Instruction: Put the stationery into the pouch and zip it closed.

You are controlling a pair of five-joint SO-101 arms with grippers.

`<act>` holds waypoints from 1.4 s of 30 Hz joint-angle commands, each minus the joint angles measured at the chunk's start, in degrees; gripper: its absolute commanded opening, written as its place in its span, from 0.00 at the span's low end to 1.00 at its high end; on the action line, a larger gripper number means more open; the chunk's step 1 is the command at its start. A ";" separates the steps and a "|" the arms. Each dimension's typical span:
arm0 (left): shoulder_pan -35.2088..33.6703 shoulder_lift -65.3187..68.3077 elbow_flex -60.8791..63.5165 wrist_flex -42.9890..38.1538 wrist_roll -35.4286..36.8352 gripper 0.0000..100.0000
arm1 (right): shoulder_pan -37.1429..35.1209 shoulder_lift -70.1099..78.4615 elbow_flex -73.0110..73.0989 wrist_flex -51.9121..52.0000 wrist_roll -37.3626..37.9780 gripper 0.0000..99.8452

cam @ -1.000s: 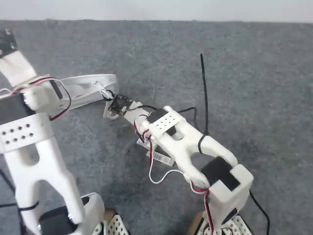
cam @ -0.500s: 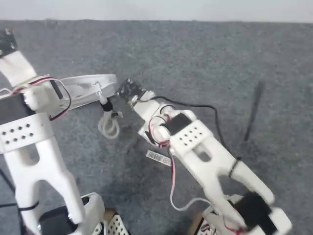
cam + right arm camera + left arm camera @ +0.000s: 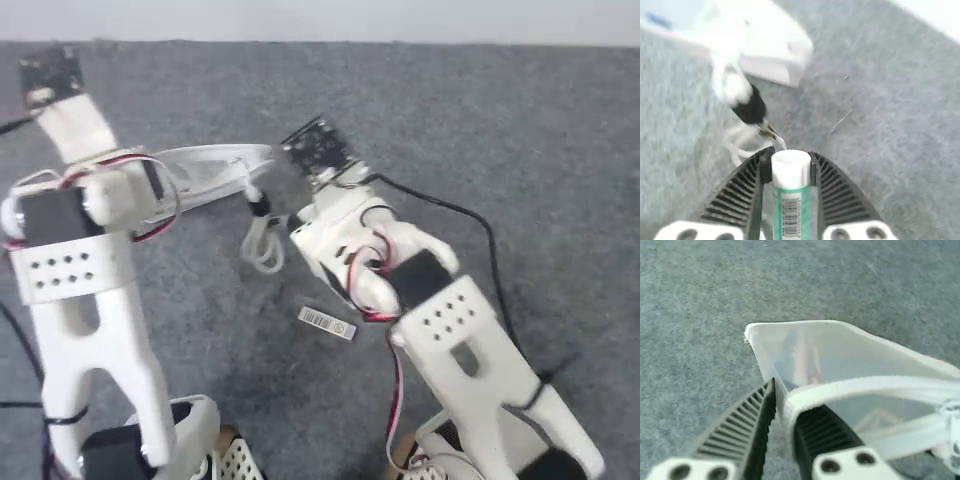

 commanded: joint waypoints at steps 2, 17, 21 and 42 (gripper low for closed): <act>6.24 -0.26 -6.02 -0.62 0.88 0.01 | 2.95 -9.01 -0.53 -0.48 -2.29 0.02; 8.79 0.09 -6.90 0.88 0.88 0.01 | 3.47 -24.66 -0.62 -11.38 -8.88 0.01; 8.70 0.09 -6.81 0.97 0.88 0.01 | 0.48 -24.57 -0.53 -16.57 -10.90 0.01; 8.79 -0.18 -5.41 0.62 0.88 0.01 | -5.49 -16.13 14.15 -57.89 -10.73 0.01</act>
